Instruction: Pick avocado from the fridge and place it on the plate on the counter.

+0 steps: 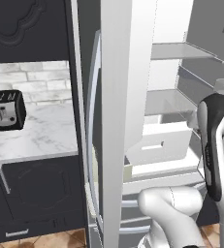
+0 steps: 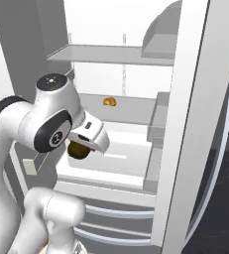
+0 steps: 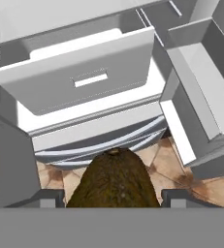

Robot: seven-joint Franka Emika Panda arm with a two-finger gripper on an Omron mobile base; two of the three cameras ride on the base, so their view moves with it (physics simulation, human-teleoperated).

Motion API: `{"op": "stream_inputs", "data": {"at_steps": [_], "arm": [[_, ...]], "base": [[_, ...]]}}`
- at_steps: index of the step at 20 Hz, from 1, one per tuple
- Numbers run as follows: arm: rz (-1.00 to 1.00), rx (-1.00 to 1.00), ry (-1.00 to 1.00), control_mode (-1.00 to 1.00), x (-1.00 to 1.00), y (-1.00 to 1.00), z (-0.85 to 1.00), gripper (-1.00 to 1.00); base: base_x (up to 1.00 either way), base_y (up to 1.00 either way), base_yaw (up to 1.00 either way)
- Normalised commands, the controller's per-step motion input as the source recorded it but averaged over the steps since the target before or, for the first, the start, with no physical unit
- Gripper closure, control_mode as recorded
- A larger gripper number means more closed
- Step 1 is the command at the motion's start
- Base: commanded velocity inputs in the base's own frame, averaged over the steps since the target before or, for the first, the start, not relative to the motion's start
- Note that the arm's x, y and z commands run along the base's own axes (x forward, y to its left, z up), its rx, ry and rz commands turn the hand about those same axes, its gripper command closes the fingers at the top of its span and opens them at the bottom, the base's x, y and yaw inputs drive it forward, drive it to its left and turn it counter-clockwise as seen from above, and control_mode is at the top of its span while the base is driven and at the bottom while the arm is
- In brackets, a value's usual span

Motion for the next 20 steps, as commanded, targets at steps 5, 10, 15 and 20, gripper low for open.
{"op": "stream_inputs", "data": {"at_steps": [5,10,15,20], "arm": [[0.0,0.0,0.17,-1.0,-0.64,0.09,-0.03,1.0],[0.0,-0.02,0.1,-1.0,-0.41,0.05,-0.03,1.0],[0.0,0.0,0.02,-1.0,-0.26,0.0,-0.02,1.0],[0.0,0.0,0.0,1.0,-0.17,0.0,0.0,1.0]], "base": [[0.0,0.0,0.0],[0.0,0.0,0.0],[0.0,0.0,0.0],[-0.47,0.03,0.0]]}}
